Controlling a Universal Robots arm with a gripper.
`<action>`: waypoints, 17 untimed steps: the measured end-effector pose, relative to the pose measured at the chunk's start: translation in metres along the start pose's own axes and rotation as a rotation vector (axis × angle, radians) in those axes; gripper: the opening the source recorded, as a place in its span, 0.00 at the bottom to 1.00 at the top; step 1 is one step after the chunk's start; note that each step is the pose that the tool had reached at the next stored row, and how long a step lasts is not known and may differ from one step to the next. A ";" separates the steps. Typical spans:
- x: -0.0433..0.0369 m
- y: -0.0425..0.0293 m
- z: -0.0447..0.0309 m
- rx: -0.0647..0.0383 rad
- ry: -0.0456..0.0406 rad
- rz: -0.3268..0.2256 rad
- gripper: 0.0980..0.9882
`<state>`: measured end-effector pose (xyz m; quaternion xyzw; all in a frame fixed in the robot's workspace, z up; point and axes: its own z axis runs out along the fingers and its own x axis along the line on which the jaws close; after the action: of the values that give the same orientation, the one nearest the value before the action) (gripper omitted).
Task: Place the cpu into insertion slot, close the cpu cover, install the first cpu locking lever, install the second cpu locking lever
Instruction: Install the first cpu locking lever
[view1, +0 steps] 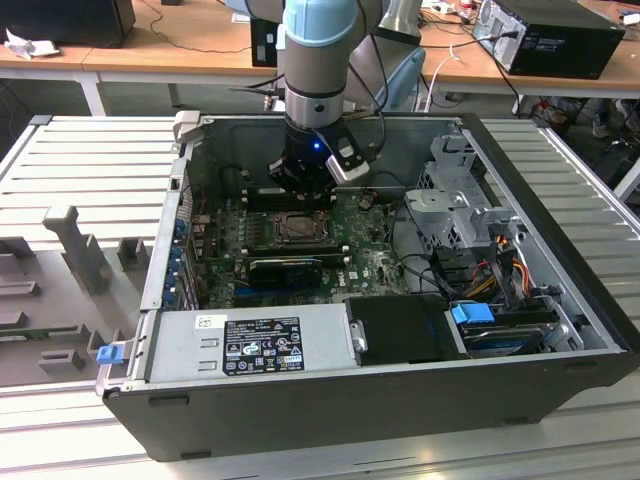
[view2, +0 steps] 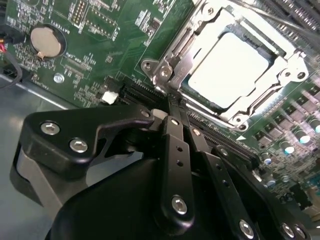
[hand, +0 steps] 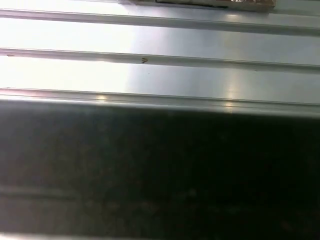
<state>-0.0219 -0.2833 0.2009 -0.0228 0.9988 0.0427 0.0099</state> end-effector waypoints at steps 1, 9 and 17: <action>-0.0001 0.0002 -0.0008 -0.001 -0.0005 0.000 0.01; -0.0002 -0.0003 -0.0116 0.000 0.0004 0.000 0.01; -0.0001 -0.0037 -0.0119 0.000 0.0003 0.000 0.01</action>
<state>-0.0219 -0.2881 0.2124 -0.0228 0.9988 0.0427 0.0098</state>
